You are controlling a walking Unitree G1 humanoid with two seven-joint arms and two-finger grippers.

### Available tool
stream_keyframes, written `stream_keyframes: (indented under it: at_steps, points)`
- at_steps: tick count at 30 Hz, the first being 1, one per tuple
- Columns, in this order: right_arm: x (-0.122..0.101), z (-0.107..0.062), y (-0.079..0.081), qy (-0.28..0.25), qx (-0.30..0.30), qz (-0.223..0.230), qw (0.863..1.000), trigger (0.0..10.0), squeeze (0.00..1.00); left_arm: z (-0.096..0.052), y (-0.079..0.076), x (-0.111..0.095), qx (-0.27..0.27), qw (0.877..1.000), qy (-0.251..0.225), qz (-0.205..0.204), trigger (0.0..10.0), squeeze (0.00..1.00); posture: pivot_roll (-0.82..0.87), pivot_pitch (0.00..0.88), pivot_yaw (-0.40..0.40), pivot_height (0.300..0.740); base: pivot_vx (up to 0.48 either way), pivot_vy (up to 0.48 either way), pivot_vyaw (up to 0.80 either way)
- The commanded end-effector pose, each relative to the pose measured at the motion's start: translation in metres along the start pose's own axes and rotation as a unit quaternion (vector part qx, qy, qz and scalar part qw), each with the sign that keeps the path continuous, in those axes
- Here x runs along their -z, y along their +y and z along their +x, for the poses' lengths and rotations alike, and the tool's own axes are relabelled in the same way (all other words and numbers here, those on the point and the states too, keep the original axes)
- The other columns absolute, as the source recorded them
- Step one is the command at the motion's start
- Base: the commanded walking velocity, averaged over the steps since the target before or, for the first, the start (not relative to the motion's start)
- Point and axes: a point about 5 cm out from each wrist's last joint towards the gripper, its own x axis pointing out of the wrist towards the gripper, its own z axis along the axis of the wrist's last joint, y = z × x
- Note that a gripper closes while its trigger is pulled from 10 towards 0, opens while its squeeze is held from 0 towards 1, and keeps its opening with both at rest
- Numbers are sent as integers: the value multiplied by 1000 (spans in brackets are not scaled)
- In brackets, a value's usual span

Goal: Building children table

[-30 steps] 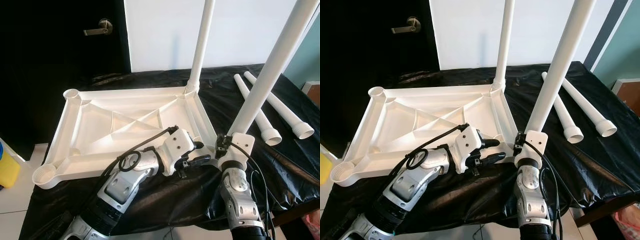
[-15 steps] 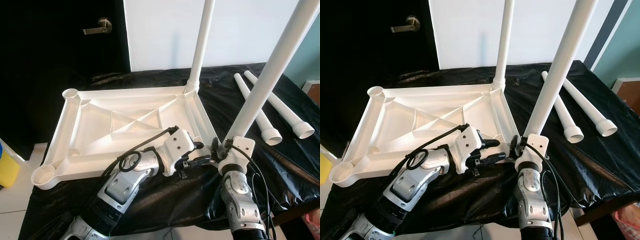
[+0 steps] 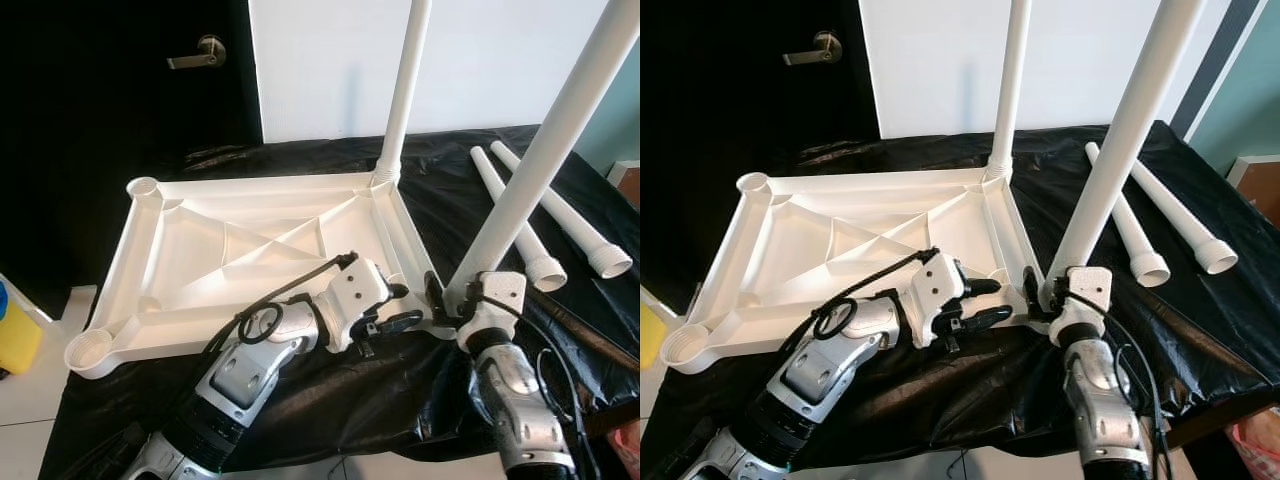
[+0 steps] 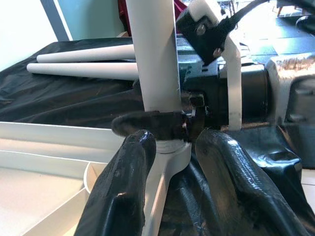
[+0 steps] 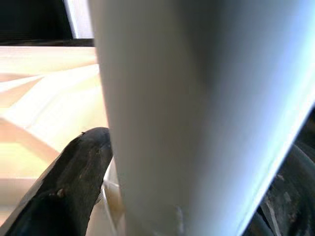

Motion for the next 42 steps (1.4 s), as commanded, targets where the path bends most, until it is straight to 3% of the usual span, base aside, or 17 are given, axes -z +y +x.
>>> stream_keyframes:
  at_steps: [1,13,14,15,16,30,31,32,33,42]
  points:
    - [-1,4,2,0,-53,-2,999,10000,0,2,-2,-1,22,1000,-1,-1,10000,0,-45,0,-3,740,0,0,0]
    - [3,10,-7,24,-130,-42,990,9569,0,0,1,-2,16,1000,0,1,10000,0,-35,0,-8,740,0,0,0]
    - [4,11,-8,27,-137,-45,989,6078,0,0,1,-2,15,1000,0,1,10000,0,-32,0,-10,740,0,0,0]
    - [5,11,-10,30,-140,-46,989,941,0,0,1,-2,14,1000,0,1,10000,0,-30,0,-11,740,0,0,0]
    - [6,11,-11,31,-143,-46,988,0,0,0,1,-2,13,1000,0,1,10000,0,-30,0,-11,740,0,0,0]
    - [15,7,-16,46,-129,-39,990,0,0,-1,1,-2,16,1000,0,0,10000,0,-38,0,-1,740,0,0,0]
    - [16,6,-17,48,-124,-39,990,7725,0,-1,1,-2,16,1000,0,1,10000,0,-39,0,0,740,0,0,0]
    - [16,6,-17,48,-124,-39,990,7725,0,-1,1,-2,16,1000,0,1,10000,0,-39,0,0,740,0,0,0]
    - [18,5,-17,52,-110,-38,992,10000,0,-1,1,-2,17,1000,0,1,10000,0,-41,0,2,740,0,0,0]
    - [23,2,-5,58,-19,-22,998,10000,0,0,0,-2,21,1000,0,-1,10000,0,-46,0,5,740,0,0,0]
